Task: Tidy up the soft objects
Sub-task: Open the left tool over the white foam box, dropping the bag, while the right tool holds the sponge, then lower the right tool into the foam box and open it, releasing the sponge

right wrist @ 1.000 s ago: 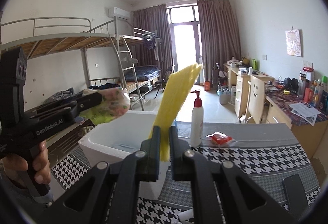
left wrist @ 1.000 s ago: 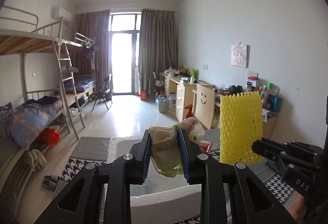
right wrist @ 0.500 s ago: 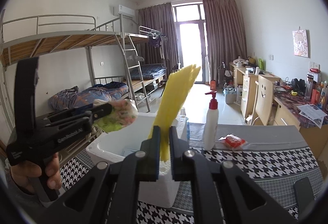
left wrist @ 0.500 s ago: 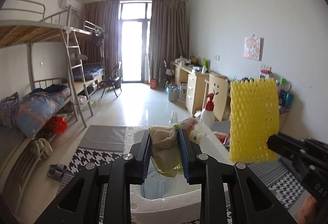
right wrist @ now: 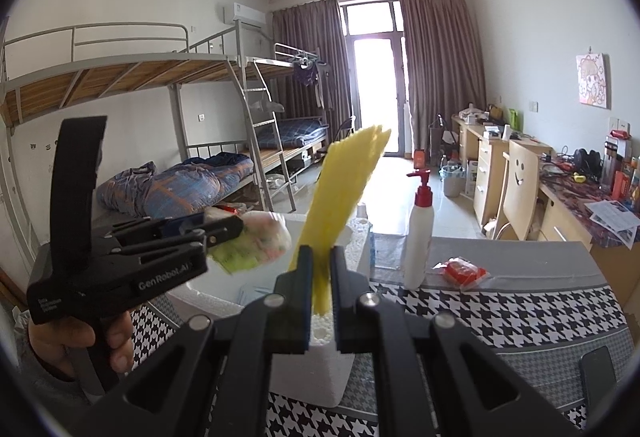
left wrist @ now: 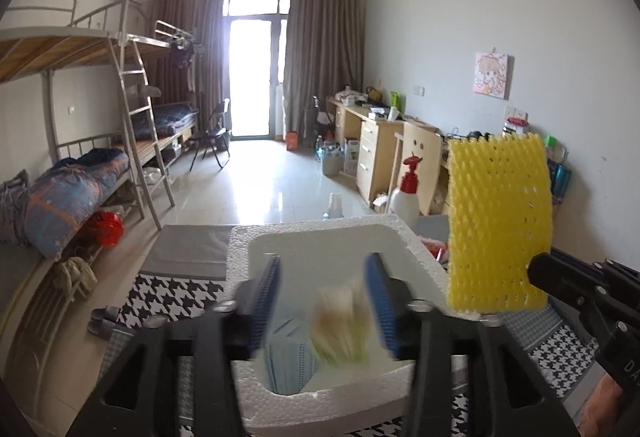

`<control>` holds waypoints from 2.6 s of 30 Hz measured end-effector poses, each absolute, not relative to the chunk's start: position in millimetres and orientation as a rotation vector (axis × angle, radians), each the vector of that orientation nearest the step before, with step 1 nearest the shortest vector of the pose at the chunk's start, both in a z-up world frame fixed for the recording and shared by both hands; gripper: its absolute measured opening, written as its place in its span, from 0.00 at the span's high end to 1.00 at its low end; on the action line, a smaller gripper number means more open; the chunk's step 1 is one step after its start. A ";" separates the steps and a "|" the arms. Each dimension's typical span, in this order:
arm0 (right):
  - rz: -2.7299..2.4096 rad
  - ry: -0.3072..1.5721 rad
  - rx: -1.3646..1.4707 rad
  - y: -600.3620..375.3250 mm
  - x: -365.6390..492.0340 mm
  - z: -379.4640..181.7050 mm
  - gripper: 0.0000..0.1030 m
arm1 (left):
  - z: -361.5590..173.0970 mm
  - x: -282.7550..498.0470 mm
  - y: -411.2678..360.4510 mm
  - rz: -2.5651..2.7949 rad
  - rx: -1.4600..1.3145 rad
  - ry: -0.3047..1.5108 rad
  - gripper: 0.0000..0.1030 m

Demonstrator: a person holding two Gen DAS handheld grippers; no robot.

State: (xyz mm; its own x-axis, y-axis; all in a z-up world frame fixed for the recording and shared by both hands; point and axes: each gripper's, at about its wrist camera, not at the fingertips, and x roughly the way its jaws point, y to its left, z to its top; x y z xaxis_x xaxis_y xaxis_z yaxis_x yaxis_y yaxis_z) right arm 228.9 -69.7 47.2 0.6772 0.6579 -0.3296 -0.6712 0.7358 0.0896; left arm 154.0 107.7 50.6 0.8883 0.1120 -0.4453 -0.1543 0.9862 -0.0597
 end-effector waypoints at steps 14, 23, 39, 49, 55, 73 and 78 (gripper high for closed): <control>0.757 0.381 -0.039 -64.8 236.9 50.9 0.89 | 64.5 131.4 122.9 0.211 -0.102 0.381 0.01; 0.762 0.407 -0.061 -53.2 234.4 50.6 0.89 | 60.4 115.0 126.9 0.230 -0.098 0.352 0.01; 0.809 0.436 -0.079 -29.5 249.4 46.2 0.89 | 52.3 109.8 136.5 0.267 -0.088 0.348 0.01; 0.828 0.491 -0.103 -11.2 254.8 38.6 0.89 | 49.9 101.1 139.9 0.271 -0.104 0.344 0.01; 0.839 0.516 -0.117 -0.8 257.9 35.1 0.87 | 49.1 97.0 142.2 0.279 -0.113 0.345 0.01; 0.822 0.500 -0.103 -7.2 249.6 39.4 0.33 | 48.6 86.8 143.0 0.285 -0.117 0.346 0.01; 0.819 0.451 -0.096 -21.8 237.6 47.3 0.25 | 49.4 83.7 137.2 0.271 -0.115 0.343 0.01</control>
State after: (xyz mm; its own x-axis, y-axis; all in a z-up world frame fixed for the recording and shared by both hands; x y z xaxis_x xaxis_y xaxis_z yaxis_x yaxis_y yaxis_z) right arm 237.6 -21.8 47.3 0.5938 0.6836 -0.4242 -0.7240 0.6840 0.0888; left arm 83.7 137.2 49.4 0.9061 0.2422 -0.3470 -0.2809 0.9575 -0.0652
